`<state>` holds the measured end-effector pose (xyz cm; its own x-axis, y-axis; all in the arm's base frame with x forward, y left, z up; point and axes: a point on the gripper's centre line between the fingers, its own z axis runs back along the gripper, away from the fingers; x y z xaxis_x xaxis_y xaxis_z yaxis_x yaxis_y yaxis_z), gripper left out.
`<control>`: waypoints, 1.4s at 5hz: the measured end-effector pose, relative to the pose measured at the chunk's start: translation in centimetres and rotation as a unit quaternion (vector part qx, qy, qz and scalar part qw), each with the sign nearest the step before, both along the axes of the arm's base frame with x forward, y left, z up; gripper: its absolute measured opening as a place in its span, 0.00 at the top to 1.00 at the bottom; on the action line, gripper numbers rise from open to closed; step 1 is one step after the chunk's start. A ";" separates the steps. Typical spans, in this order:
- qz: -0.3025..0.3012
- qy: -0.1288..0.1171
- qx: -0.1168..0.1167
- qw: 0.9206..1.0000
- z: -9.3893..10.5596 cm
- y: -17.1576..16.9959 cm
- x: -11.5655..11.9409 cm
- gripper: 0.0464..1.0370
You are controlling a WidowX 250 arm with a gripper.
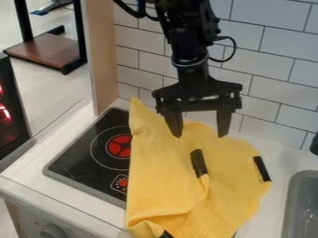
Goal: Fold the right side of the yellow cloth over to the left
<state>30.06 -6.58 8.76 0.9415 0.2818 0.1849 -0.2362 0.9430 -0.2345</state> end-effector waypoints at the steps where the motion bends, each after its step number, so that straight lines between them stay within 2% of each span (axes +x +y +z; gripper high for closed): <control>1: 0.002 0.016 0.002 1.000 -0.9 0.0 -0.4 0.04; 2: 0.002 0.029 0.008 1.000 -2.5 -0.5 -0.8 0.04; 3: 0.006 0.020 0.014 1.000 -3.1 -1.9 -1.3 0.04; 4: -0.006 0.035 0.020 0.999 -4.3 -4.1 -2.0 0.04; 6: -0.019 0.059 0.038 0.997 -6.7 -7.4 -0.6 0.04; 7: -0.030 0.055 0.041 0.997 -7.2 -9.0 0.3 0.04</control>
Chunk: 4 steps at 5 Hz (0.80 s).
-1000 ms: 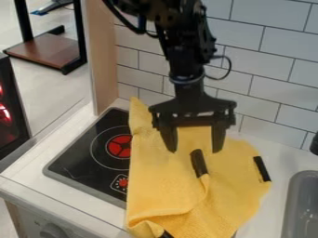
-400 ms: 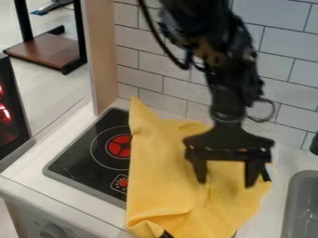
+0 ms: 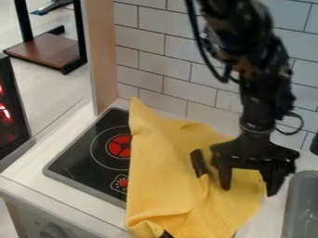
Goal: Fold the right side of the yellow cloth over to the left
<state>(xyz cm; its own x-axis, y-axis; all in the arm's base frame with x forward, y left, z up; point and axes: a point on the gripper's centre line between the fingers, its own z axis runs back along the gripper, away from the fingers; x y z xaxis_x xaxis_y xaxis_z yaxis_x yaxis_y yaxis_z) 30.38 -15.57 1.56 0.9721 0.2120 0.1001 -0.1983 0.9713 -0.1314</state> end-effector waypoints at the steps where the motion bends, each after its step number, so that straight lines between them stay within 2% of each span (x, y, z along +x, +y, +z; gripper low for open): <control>1: -0.002 0.002 -0.001 1.000 -0.2 -1.0 0.6 0.04; 2: 0.006 -0.006 -0.006 1.000 0.3 -1.4 1.2 0.04; 4: 0.014 -0.006 0.016 1.000 -0.9 -1.7 2.7 0.04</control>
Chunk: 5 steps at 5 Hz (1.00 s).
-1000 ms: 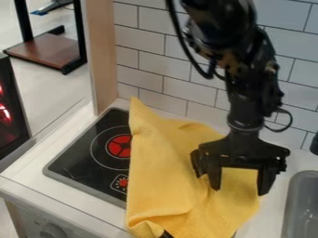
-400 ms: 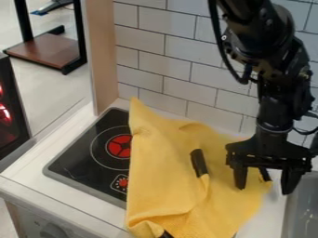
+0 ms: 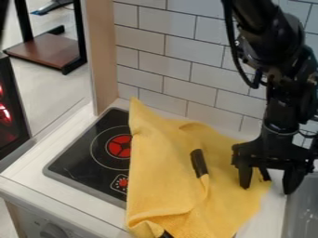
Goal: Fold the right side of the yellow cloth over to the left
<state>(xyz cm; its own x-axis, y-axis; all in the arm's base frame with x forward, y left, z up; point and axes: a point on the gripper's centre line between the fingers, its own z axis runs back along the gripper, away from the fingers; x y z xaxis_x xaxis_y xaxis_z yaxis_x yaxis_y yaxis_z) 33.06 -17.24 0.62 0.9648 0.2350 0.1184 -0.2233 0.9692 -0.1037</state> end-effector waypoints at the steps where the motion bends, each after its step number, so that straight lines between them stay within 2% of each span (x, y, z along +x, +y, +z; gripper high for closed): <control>1: -0.008 -0.006 0.012 1.000 -0.3 -0.3 0.2 0.10; 3: -0.004 -0.013 0.015 1.000 -0.5 -0.1 0.2 0.69; 4: -0.001 -0.011 0.016 1.000 -0.7 0.0 0.1 0.88; 5: -0.003 -0.011 0.019 1.000 -0.7 0.1 0.1 0.98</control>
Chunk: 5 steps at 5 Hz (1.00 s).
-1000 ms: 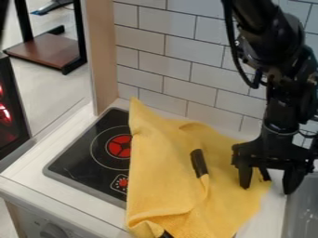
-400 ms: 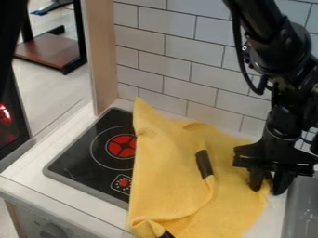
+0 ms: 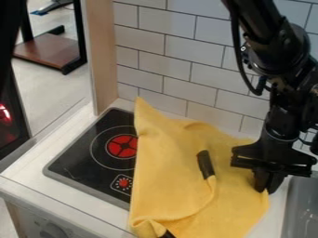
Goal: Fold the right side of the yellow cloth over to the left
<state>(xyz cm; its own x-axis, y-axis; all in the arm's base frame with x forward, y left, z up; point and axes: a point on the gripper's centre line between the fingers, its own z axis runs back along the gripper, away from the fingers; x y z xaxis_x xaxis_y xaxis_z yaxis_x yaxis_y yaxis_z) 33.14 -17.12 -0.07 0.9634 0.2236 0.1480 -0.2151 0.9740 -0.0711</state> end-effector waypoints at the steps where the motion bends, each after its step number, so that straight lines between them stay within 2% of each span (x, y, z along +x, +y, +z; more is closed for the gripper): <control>1: 0.009 0.010 -0.007 1.000 0.0 0.3 -0.1 1.00; 2: 0.010 0.018 -0.019 1.000 0.5 0.5 -0.1 1.00; 3: 0.024 -0.004 -0.045 0.999 2.8 1.6 0.7 1.00; 4: 0.042 -0.016 -0.067 0.997 4.4 3.5 0.7 1.00; 5: 0.052 -0.037 -0.075 0.995 6.2 5.4 0.3 1.00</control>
